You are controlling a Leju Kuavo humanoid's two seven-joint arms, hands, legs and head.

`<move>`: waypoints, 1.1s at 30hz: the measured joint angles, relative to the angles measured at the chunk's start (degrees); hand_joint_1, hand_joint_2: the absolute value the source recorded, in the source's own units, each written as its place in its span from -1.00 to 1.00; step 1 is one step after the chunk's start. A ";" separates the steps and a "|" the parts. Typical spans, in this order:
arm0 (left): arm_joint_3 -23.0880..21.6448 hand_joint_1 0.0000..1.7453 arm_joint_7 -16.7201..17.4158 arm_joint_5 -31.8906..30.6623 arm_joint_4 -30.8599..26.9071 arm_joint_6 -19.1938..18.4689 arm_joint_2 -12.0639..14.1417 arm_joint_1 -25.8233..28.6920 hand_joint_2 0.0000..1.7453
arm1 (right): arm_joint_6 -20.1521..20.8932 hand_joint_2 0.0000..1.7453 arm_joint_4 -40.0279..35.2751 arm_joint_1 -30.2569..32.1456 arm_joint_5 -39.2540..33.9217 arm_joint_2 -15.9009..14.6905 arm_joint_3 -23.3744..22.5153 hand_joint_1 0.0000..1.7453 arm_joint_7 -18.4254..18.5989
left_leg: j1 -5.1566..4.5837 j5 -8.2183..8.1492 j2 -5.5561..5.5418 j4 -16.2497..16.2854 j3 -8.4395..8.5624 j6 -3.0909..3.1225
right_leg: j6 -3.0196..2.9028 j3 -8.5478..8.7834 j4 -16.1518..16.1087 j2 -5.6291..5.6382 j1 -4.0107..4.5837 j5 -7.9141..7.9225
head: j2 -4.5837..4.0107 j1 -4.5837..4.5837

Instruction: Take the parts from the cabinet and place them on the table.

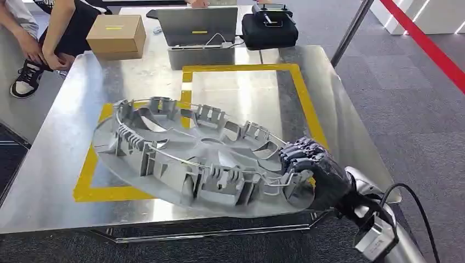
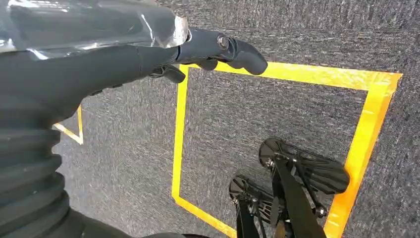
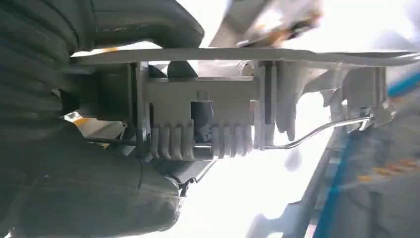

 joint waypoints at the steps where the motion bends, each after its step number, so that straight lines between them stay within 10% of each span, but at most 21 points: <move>1: 0.13 -1.00 -0.11 0.13 0.00 -0.04 -0.04 0.05 1.00 | -2.29 1.00 -0.02 0.91 3.16 -0.69 0.07 1.00 1.99 | 0.00 0.00 -0.01 0.00 0.06 0.00 | 0.02 0.07 0.00 -0.02 0.00 0.00 | 0.00 0.00; 6: 0.90 -1.00 -0.52 0.48 0.00 -0.39 -0.31 0.67 1.00 | -10.53 1.00 -0.81 11.08 15.91 -6.36 -2.06 1.00 8.02 | 0.02 -0.04 -0.29 0.02 0.20 0.04 | 0.15 0.25 -0.03 -0.31 0.00 -0.08 | 0.00 0.00; 13: 1.62 -1.00 -1.92 -0.15 0.00 -2.01 -0.33 1.13 1.00 | -10.17 1.00 9.08 19.86 33.54 -11.97 -14.49 1.00 6.14 | -0.02 -0.19 -0.01 -0.01 0.39 0.14 | 0.28 0.40 -0.03 -0.06 0.06 -0.15 | 0.00 -0.02; 21: 1.57 -1.00 -5.11 -2.36 0.00 -3.59 -0.39 0.87 1.00 | -12.54 1.00 45.88 -6.59 47.73 -9.15 -7.34 1.00 6.16 | 0.06 -0.24 0.47 -0.07 1.64 0.15 | 0.29 1.25 -0.04 0.33 0.10 -0.17 | 0.00 0.04; 33: 1.58 -1.00 -4.77 -4.04 0.00 -0.85 -0.33 -0.08 1.00 | -12.93 1.00 80.62 -36.37 56.25 9.39 8.72 1.00 11.25 | 0.29 -0.48 1.15 -0.09 2.69 -0.11 | 0.16 2.09 -0.02 0.95 0.33 -0.20 | 0.00 0.02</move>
